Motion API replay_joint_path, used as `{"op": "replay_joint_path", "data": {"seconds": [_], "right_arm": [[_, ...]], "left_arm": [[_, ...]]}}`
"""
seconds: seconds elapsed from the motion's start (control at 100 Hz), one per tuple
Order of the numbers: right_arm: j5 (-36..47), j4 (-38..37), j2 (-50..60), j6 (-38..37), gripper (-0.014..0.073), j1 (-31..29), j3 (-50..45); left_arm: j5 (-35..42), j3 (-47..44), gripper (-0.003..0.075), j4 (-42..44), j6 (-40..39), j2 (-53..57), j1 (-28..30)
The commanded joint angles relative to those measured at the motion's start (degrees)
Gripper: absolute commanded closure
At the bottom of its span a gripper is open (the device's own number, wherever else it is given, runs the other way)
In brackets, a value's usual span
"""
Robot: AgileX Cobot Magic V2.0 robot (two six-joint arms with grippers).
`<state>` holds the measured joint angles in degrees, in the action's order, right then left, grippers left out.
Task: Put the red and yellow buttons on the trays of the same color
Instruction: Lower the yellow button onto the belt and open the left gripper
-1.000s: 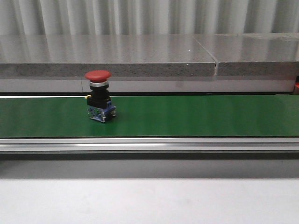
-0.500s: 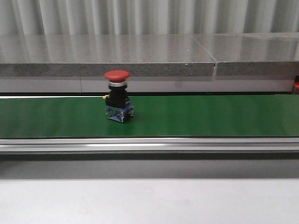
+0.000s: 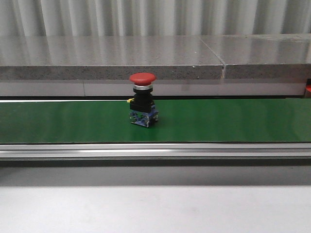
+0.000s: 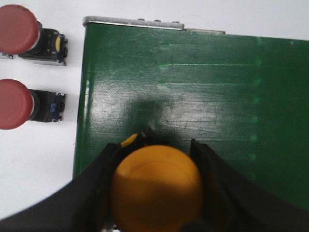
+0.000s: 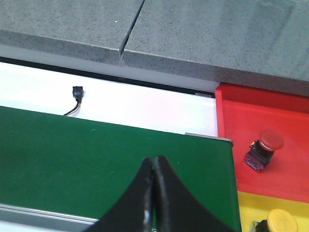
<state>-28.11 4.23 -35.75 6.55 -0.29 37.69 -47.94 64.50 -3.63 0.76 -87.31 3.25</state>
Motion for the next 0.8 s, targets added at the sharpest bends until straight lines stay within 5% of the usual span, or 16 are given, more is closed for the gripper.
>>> {"op": "replay_joint_path", "data": {"seconds": [0.0, 0.21, 0.52, 0.79], "right_arm": [[4.63, 0.17, 0.22, 0.43, 0.0662, 0.07, 1.49], [4.63, 0.17, 0.22, 0.43, 0.0662, 0.07, 1.49], [4.63, 0.17, 0.22, 0.43, 0.0662, 0.07, 1.49], [4.63, 0.17, 0.22, 0.43, 0.0662, 0.07, 1.49]], "left_arm": [[2.35, 1.94, 0.0739, -0.84, 1.10, 1.02, -0.44], [2.35, 1.94, 0.0671, -1.51, 1.79, 0.09, -0.44], [1.05, 1.94, 0.0176, -1.51, 1.92, 0.09, -0.44], [1.16, 2.03, 0.0164, -4.69, 4.91, 2.17, -0.44]]}}
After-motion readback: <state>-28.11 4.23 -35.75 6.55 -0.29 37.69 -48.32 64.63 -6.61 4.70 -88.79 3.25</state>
